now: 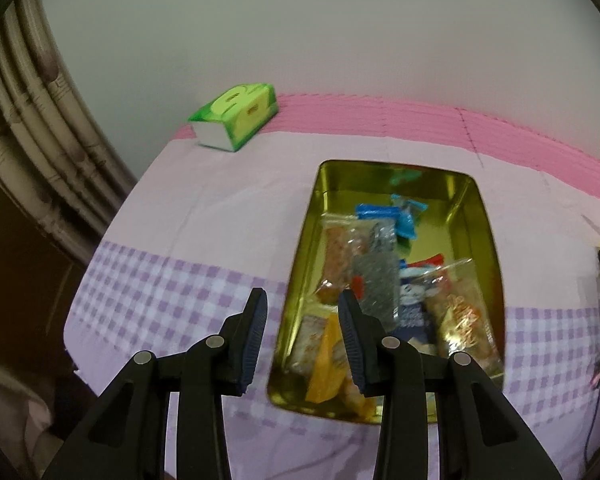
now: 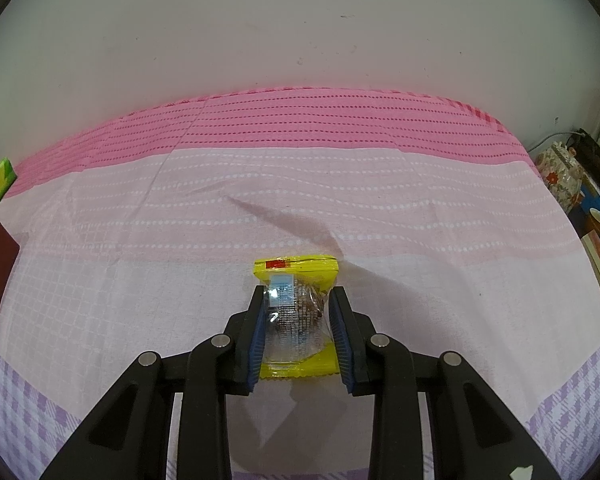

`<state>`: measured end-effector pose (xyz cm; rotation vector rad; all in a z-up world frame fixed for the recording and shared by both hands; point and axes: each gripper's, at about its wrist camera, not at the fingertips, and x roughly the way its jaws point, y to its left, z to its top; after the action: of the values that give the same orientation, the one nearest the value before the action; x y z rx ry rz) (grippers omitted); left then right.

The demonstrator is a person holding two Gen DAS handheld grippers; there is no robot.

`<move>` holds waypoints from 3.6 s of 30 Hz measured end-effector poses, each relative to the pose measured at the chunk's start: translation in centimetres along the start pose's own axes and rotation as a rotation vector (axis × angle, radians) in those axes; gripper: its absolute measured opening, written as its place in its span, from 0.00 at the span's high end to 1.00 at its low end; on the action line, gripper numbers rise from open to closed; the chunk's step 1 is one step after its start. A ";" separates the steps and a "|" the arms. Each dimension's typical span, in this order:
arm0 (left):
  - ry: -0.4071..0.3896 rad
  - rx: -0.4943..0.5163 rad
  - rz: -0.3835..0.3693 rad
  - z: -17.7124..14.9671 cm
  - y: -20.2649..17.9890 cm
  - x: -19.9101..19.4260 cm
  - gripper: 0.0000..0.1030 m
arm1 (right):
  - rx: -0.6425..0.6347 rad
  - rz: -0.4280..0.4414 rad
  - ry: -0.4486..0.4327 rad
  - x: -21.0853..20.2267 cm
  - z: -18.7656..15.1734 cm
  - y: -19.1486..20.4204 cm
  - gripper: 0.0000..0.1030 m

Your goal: Organize snacks

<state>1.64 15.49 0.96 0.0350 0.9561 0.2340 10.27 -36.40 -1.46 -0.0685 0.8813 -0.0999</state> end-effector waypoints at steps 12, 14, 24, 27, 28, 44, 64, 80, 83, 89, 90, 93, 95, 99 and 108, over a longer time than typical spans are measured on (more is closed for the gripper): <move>0.002 -0.056 0.028 -2.0 2.5 -0.1 0.62 | 0.017 -0.023 0.014 -0.4 -0.2 0.3 0.74; 0.003 -0.074 0.019 -2.3 2.8 -0.1 0.62 | 0.028 -0.026 0.022 -0.6 -0.3 0.4 0.75; 0.005 -0.088 0.023 -3.4 3.2 0.2 0.61 | 0.033 -0.024 0.063 -1.8 -1.1 1.8 0.76; -0.001 -0.088 0.032 -3.5 3.4 0.3 0.60 | 0.026 -0.008 0.066 -2.5 -1.2 2.6 0.76; -0.004 -0.088 0.034 -3.6 3.5 0.2 0.59 | 0.021 0.003 0.066 -2.8 -1.2 3.1 0.76; -0.002 -0.108 0.060 -4.2 4.8 0.4 0.55 | -0.204 0.262 0.034 -8.3 -0.1 18.2 0.76; 0.020 -0.107 0.080 -4.9 6.2 0.3 0.51 | -0.379 0.378 0.065 -9.7 -1.6 31.8 0.76; 0.046 -0.113 0.076 -5.3 6.6 0.8 0.50 | -0.372 0.383 0.138 -7.8 -2.8 34.4 0.73; 0.048 -0.105 0.075 -5.3 6.4 0.9 0.50 | -0.368 0.384 0.140 -7.7 -3.0 34.3 0.72; 0.050 -0.092 0.072 -5.4 6.1 0.9 0.50 | -0.367 0.387 0.138 -8.1 -3.2 34.3 0.62; 0.050 -0.089 0.070 -5.4 6.0 0.9 0.50 | -0.366 0.388 0.136 -8.3 -3.2 34.3 0.58; 0.053 -0.078 0.069 -5.4 5.8 0.8 0.50 | -0.359 0.394 0.122 -9.2 -3.2 34.2 0.48; 0.056 -0.070 0.069 -5.5 5.7 0.8 0.50 | -0.354 0.394 0.119 -9.8 -3.2 34.1 0.43; 0.072 -0.066 0.047 -5.6 5.6 0.9 0.50 | -0.355 0.379 0.097 -12.0 -3.4 33.5 0.29; 0.081 -0.039 0.060 -5.8 5.3 1.0 0.49 | -0.366 0.355 0.090 -14.7 -5.6 32.3 0.10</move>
<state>-3.49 20.45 -2.55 0.0186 1.0319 0.3110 -1.49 -2.77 3.00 -0.2485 0.9812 0.3938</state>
